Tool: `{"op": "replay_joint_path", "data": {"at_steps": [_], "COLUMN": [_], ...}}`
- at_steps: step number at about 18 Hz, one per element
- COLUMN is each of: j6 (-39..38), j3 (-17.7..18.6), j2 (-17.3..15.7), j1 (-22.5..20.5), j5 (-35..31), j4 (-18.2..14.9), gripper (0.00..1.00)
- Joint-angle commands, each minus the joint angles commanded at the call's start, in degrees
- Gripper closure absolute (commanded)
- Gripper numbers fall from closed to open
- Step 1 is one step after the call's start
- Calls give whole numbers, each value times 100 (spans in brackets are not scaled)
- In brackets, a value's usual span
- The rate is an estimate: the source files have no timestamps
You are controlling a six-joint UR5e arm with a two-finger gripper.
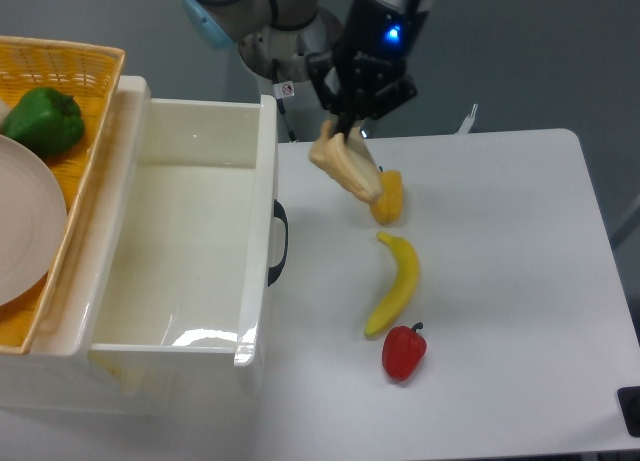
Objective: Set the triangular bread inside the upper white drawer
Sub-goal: 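Lift the bread slice and carry it over the open white drawer, then lower the held bread slice into the drawer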
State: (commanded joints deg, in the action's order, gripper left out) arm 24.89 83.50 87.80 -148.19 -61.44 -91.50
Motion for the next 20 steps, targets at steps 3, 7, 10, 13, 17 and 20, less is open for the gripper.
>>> {"op": "replay_joint_path", "data": {"at_steps": [3, 7, 10, 13, 17, 20], "j6": [-28, 16, 25, 25, 25, 25], "j3": [44, 88, 88, 132, 202, 229], "j2": [52, 132, 149, 228, 255, 299], "j1": [299, 686, 800, 888, 1073, 1099], "j5": [0, -35, -35, -53, -61, -61], "j4": [18, 62, 53, 53, 62, 62], "gripper": [100, 100, 100, 100, 100, 100]}}
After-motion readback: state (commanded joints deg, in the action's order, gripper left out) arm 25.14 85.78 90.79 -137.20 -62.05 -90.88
